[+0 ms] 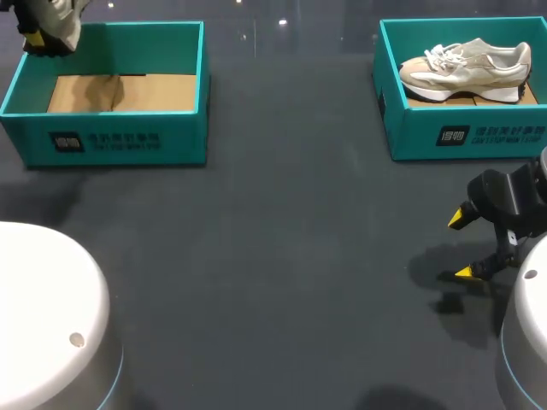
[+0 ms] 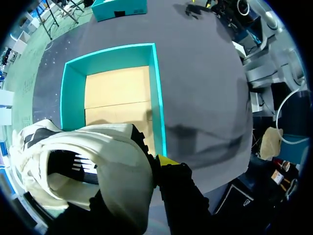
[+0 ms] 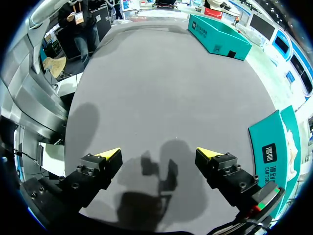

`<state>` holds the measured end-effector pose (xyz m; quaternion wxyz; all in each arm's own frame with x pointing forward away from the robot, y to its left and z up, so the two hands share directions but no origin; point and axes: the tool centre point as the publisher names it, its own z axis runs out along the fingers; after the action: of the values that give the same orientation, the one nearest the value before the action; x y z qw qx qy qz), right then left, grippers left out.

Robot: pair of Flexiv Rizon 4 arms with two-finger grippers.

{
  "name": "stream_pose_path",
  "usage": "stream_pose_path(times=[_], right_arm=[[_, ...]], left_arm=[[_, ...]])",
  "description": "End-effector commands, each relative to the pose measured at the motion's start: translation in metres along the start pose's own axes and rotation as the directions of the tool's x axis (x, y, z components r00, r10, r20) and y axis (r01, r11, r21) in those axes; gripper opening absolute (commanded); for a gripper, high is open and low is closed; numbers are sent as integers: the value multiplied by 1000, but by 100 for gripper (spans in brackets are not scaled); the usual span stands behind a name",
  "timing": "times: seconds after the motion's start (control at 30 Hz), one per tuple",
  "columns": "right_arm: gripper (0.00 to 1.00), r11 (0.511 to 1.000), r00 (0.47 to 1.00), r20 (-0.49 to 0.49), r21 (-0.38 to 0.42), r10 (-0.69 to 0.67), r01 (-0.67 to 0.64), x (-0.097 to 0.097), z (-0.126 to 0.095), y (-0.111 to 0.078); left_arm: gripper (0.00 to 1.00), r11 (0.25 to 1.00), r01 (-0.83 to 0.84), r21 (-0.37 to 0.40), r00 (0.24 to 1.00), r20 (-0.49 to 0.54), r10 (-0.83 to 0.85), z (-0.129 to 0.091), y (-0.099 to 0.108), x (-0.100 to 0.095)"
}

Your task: Take the shoe out of the shoebox, open the shoe tongue, remove and reinsert the insole, then place the shoe into the shoebox

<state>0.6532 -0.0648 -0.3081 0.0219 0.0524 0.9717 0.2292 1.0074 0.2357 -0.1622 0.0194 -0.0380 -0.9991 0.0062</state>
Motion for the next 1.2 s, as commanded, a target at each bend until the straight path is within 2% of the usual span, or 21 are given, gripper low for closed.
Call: stream_pose_path(times=[0.03,0.27,0.5,0.63,0.73,1.13,1.2], right_arm=[[100,1000,1000,3,3,0,0,2,0,0],[100,1000,1000,3,3,0,0,2,0,0],[100,1000,1000,3,3,0,0,2,0,0],[100,1000,1000,3,3,0,0,2,0,0],[100,1000,1000,3,3,0,0,2,0,0],[100,1000,1000,3,3,0,0,2,0,0],[100,1000,1000,3,3,0,0,2,0,0]], left_arm=[[0,1000,-19,23,1000,10,19,0,10,-4],[0,998,-45,36,999,2,45,1,16,-21],[0,966,-259,21,966,30,258,-1,33,-40],[0,903,-424,-65,903,44,427,0,43,-38],[0,819,-571,-60,817,53,574,-2,52,-33],[0,819,-571,-60,817,53,574,-2,52,-33],[0,755,-653,-64,754,34,656,1,53,-37]])
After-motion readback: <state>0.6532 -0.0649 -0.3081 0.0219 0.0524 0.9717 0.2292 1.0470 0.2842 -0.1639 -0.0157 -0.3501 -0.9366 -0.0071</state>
